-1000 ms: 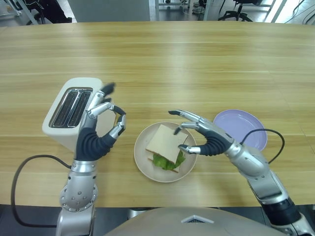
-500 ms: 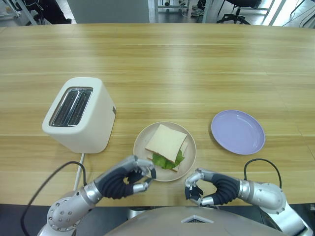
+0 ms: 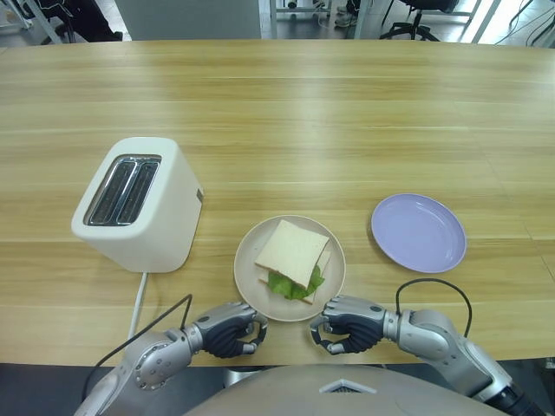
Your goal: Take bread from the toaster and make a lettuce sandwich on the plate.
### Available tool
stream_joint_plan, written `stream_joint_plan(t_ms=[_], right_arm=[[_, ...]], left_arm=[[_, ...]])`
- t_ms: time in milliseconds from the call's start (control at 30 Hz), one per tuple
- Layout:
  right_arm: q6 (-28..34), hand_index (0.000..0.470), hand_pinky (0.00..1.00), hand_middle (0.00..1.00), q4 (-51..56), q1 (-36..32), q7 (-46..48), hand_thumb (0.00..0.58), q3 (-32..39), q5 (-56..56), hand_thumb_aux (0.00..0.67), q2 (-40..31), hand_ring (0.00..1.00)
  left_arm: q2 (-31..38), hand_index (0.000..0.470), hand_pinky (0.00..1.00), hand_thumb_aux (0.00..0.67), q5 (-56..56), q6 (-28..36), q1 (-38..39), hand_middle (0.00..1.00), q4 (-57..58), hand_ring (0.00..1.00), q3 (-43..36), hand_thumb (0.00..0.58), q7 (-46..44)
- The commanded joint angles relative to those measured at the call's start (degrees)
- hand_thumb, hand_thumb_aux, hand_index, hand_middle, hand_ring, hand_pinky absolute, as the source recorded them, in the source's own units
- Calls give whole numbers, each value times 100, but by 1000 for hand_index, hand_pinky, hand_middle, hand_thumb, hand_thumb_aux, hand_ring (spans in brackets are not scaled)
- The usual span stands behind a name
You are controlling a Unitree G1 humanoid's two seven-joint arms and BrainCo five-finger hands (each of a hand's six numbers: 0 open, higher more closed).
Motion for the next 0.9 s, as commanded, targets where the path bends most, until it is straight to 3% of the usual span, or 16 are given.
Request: stream_joint_plan(t_ms=[33,267,467,900], right_arm=[[-105,460,1000,1000,310,-364,-297,580,172,-732,670,123,1000],[-195,460,1000,1000,933,-1091,-764,580,345,-1409,670,331,1000],[-286,460,1000,1000,1936,-1849,-1811,580,325,-2047,670,438,1000],[-9,460,1000,1000,3796,-3830,-3181,580,391,-2497,670,1051,1000]], left_arm=[[-23,460,1000,670,614,96,-408,1000,399,1000,-340,580,43],[-188,460,1000,670,1098,114,-1228,1000,952,1000,-702,580,341],[-455,460,1000,670,1456,60,-2213,1000,1587,1000,-737,580,1078],[-1250,460,1000,670,1706,177,-4907,1000,4468,1000,-1019,580,2341]])
